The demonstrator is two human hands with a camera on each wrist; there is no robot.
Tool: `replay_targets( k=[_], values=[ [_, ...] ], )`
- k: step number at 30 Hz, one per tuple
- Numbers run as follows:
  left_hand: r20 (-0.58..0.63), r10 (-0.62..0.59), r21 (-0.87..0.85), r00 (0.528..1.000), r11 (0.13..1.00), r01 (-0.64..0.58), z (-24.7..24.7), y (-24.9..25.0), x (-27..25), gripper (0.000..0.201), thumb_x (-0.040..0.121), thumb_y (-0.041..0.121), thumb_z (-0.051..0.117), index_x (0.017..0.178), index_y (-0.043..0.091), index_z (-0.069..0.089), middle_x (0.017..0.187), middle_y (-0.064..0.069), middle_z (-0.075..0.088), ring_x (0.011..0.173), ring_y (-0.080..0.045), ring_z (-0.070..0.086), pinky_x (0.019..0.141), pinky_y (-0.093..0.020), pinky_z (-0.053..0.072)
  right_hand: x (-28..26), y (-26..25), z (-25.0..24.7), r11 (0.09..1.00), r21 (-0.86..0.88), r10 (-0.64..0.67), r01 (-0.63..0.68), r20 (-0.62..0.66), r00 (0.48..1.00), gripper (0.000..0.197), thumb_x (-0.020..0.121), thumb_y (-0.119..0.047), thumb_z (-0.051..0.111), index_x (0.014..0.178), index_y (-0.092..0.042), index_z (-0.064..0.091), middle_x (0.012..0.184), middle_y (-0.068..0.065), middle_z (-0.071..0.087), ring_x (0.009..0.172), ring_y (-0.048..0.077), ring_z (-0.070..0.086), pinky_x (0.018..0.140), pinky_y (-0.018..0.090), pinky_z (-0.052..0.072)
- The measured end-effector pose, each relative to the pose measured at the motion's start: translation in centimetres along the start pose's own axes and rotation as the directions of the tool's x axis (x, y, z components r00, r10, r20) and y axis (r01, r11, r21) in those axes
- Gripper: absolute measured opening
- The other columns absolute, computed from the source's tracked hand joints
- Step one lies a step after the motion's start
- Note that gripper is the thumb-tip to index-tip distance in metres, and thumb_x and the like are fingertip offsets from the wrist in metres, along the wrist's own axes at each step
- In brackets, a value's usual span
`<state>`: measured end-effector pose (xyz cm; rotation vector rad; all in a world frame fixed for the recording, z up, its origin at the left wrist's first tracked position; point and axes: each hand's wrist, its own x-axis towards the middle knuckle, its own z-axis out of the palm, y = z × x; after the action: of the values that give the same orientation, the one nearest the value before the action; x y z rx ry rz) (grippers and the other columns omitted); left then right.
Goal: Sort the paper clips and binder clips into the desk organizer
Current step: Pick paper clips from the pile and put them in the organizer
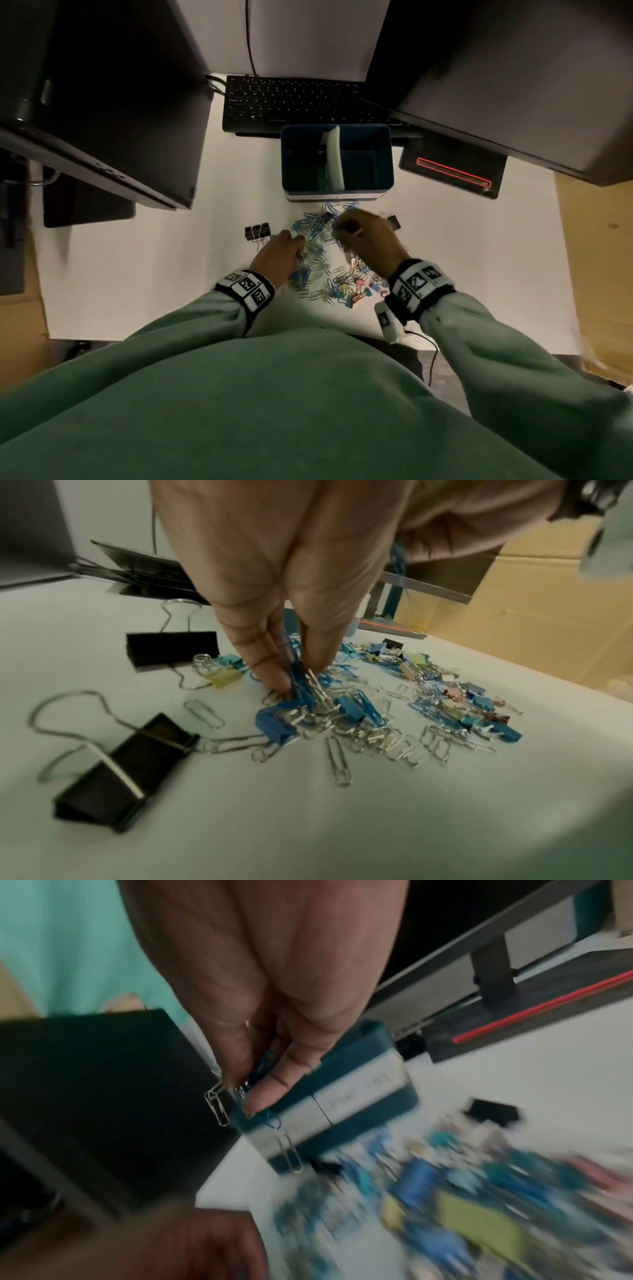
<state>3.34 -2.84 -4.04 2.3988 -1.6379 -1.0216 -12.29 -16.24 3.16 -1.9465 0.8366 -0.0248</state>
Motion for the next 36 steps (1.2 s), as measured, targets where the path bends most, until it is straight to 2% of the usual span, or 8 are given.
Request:
replay_targets(
  k=[5, 10, 15, 18, 23, 26, 31, 36],
  values=[
    [0.016, -0.009, -0.23, 1.0, 0.973, 0.013, -1.8, -0.6, -1.1, 0.012, 0.088, 0.006, 0.061, 0.099, 0.01, 0.064, 0.098, -0.011, 0.062, 0.086, -0.021, 0.06, 0.075, -0.025, 0.044, 6.5, -5.2, -2.5, 0.988, 0.092, -0.099, 0.124, -0.237, 0.967, 0.006, 0.091, -0.013, 0.063, 0.095, -0.01, 0.066, 0.082, 0.001, 0.069, 0.066, 0.006, 0.063, 0.064, 0.014, 0.051],
    [-0.07, -0.036, -0.537, 0.997, 0.844, -0.007, -7.1, 0.7, -2.6, 0.01, 0.086, 0.012, 0.068, 0.093, 0.019, 0.066, 0.087, 0.008, 0.068, 0.072, 0.007, 0.06, 0.067, -0.002, 0.042, 12.0, -5.1, -1.3, 0.965, -0.259, -0.067, 0.035, -0.116, 0.991, 0.015, 0.088, -0.017, 0.066, 0.1, -0.009, 0.066, 0.104, 0.011, 0.065, 0.091, 0.024, 0.064, 0.083, 0.037, 0.054],
    [-0.306, -0.075, -0.611, 0.949, 0.78, -0.135, -12.9, 2.3, 0.8, 0.012, 0.086, 0.013, 0.069, 0.097, 0.016, 0.066, 0.082, 0.011, 0.066, 0.068, 0.007, 0.058, 0.064, -0.003, 0.042, 6.9, -4.0, -1.0, 0.972, -0.205, -0.185, 0.116, -0.361, 0.914, 0.01, 0.093, -0.02, 0.056, 0.099, -0.013, 0.061, 0.1, 0.004, 0.061, 0.078, 0.014, 0.058, 0.067, 0.026, 0.048],
    [-0.371, -0.061, -0.54, 0.927, 0.826, -0.162, -13.7, 2.6, 3.8, 0.016, 0.085, 0.01, 0.068, 0.1, 0.015, 0.066, 0.088, 0.007, 0.065, 0.075, 0.006, 0.057, 0.072, -0.012, 0.048, 3.7, -2.3, 0.9, 0.966, -0.258, -0.086, 0.032, -0.2, 0.976, 0.01, 0.096, -0.024, 0.052, 0.094, -0.016, 0.059, 0.089, 0.001, 0.066, 0.07, 0.015, 0.061, 0.061, 0.025, 0.047],
    [-0.432, 0.082, -0.169, 0.898, 0.971, -0.17, -11.1, 2.9, 2.9, 0.027, 0.085, 0.018, 0.067, 0.111, 0.019, 0.06, 0.117, -0.005, 0.053, 0.105, -0.016, 0.052, 0.092, -0.028, 0.045, 4.2, 1.8, 4.4, 0.894, -0.447, 0.033, -0.039, -0.02, 0.999, 0.028, 0.093, -0.027, 0.056, 0.119, -0.019, 0.055, 0.12, 0.009, 0.051, 0.092, 0.029, 0.063, 0.066, 0.034, 0.051],
    [-0.24, 0.123, -0.123, 0.963, 0.98, -0.156, -7.5, 3.0, 1.0, 0.019, 0.088, 0.026, 0.064, 0.105, 0.018, 0.06, 0.105, -0.004, 0.058, 0.089, -0.02, 0.06, 0.078, -0.034, 0.053, 5.1, 3.3, 4.7, 0.86, -0.507, 0.046, -0.05, -0.021, 0.999, 0.023, 0.093, -0.023, 0.056, 0.116, -0.017, 0.058, 0.112, 0.012, 0.053, 0.089, 0.035, 0.064, 0.069, 0.041, 0.056],
    [0.01, 0.0, 0.069, 1.0, 0.998, -0.001, -1.9, 1.1, 2.2, 0.076, 0.083, 0.035, 0.067, 0.146, 0.015, 0.03, 0.142, -0.015, 0.033, 0.121, -0.032, 0.042, 0.096, -0.045, 0.047, 3.6, 5.5, 2.1, 0.831, -0.55, 0.07, -0.085, -0.048, 0.996, 0.025, 0.09, -0.007, 0.053, 0.114, -0.013, 0.056, 0.106, 0.014, 0.056, 0.085, 0.036, 0.063, 0.067, 0.042, 0.055],
    [-0.036, 0.039, 0.012, 0.999, 0.999, -0.039, -1.1, 0.8, 3.3, 0.029, 0.087, 0.018, 0.064, 0.113, 0.011, 0.053, 0.111, -0.011, 0.049, 0.096, -0.029, 0.053, 0.079, -0.043, 0.05, 2.0, 6.0, 0.3, 0.801, -0.576, 0.088, -0.163, -0.157, 0.984, 0.018, 0.088, -0.006, 0.055, 0.106, -0.01, 0.059, 0.102, 0.013, 0.058, 0.091, 0.034, 0.058, 0.066, 0.041, 0.055]
  ],
)
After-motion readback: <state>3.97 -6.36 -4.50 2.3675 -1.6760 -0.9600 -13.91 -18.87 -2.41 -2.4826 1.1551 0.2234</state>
